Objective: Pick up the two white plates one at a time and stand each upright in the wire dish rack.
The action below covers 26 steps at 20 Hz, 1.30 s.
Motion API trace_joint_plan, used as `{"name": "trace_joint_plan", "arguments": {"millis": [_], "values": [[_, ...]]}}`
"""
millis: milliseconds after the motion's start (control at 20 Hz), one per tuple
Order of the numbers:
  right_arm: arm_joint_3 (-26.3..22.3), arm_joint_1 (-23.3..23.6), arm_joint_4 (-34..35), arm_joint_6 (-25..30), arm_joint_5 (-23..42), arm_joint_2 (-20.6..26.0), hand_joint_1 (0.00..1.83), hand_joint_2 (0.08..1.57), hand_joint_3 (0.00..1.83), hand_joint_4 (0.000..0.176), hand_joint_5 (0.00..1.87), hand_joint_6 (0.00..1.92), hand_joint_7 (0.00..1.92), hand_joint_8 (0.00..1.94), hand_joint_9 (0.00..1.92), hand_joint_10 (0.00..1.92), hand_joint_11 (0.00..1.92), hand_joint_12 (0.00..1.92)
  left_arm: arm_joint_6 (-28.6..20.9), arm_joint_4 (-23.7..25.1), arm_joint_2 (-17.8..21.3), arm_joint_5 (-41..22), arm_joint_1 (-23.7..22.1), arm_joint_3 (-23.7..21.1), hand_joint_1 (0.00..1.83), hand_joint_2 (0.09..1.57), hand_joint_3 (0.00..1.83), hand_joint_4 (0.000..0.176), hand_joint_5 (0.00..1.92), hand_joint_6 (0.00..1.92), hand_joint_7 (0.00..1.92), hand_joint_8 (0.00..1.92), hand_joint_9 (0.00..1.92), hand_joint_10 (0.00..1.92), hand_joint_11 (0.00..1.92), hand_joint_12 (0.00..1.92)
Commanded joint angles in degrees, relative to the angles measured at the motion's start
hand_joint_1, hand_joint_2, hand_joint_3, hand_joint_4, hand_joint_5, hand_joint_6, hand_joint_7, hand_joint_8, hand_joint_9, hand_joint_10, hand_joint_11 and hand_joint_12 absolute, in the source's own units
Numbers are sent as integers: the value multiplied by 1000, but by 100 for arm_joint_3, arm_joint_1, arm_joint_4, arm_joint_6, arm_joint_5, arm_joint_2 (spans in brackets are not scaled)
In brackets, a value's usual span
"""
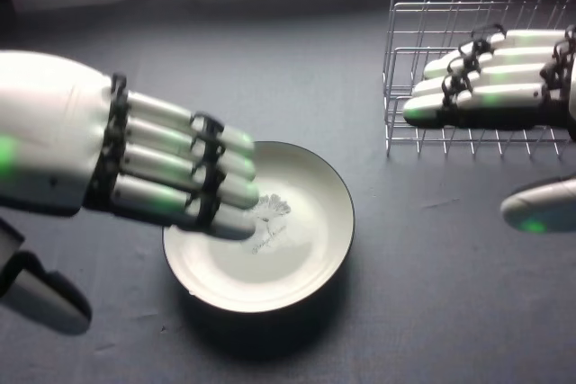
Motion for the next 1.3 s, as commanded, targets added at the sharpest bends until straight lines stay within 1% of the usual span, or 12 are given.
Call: {"name": "trace_joint_plan", "arguments": {"millis": [0,250,300,400,550,700,750,850,950,1050,1150,1250], "values": [[-4,7,314,32,622,1,83,1291,0,0,151,4,125,4,85,6,0,324,87,-264,23,-227,30,16,0,1242,6,0,0,0,0,0,0,0,0,0],[105,-32,236,6,814,-63,25,1304,1,0,128,1,108,0,74,1,0,261,712,59,-245,-216,508,283,0,1232,1,0,0,0,0,0,0,0,0,0],[131,-39,237,0,814,-81,36,1301,0,0,151,5,127,4,94,6,0,333,746,60,-393,-240,580,465,0,1221,0,0,0,0,0,0,0,0,0,0],[139,-65,237,-4,818,-81,13,1310,2,0,127,2,111,2,85,1,0,300,745,60,-668,-322,650,840,0,1213,0,0,0,0,0,0,0,0,0,0],[139,-82,237,-4,881,-89,60,1295,0,0,161,7,155,8,137,12,0,402,732,61,-1080,-500,744,1465,0,1210,0,0,0,0,0,0,0,0,0,0],[140,-232,234,-2,1233,-90,42,1308,0,0,158,4,159,2,142,5,0,416,700,111,-1333,-649,745,1869,0,1215,0,0,0,0,0,0,0,0,0,0],[140,-293,236,10,1354,-89,78,1302,0,0,171,5,172,4,151,5,0,445,700,115,-1375,-663,738,1923,0,1216,0,0,0,0,0,0,0,0,0,0],[140,-320,236,-50,1276,-98,56,1308,0,0,149,1,136,2,107,2,0,335,722,115,-1411,-712,738,1941,0,1203,0,0,0,0,0,0,0,0,0,0],[150,-321,240,-170,1242,-138,121,1301,0,0,158,3,134,1,106,2,0,330,765,117,-1418,-759,752,1928,0,1207,0,0,0,0,0,0,0,0,0,0],[149,-291,241,-546,1237,-188,77,1309,2,0,134,0,124,0,101,0,0,282,865,125,-1488,-785,789,2042,0,1208,0,0,0,0,0,0,0,0,0,0],[158,-321,240,-660,1281,-184,81,1309,1,0,124,1,106,2,77,3,0,214,940,125,-1569,-805,837,2142,0,1211,0,0,0,0,0,0,0,0,0,0],[231,-338,157,-752,1403,-188,80,1299,0,0,145,3,113,2,88,5,0,291,1003,141,-1680,-804,884,2256,0,1219,0,0,0,0,0,0,0,0,0,0]]}}
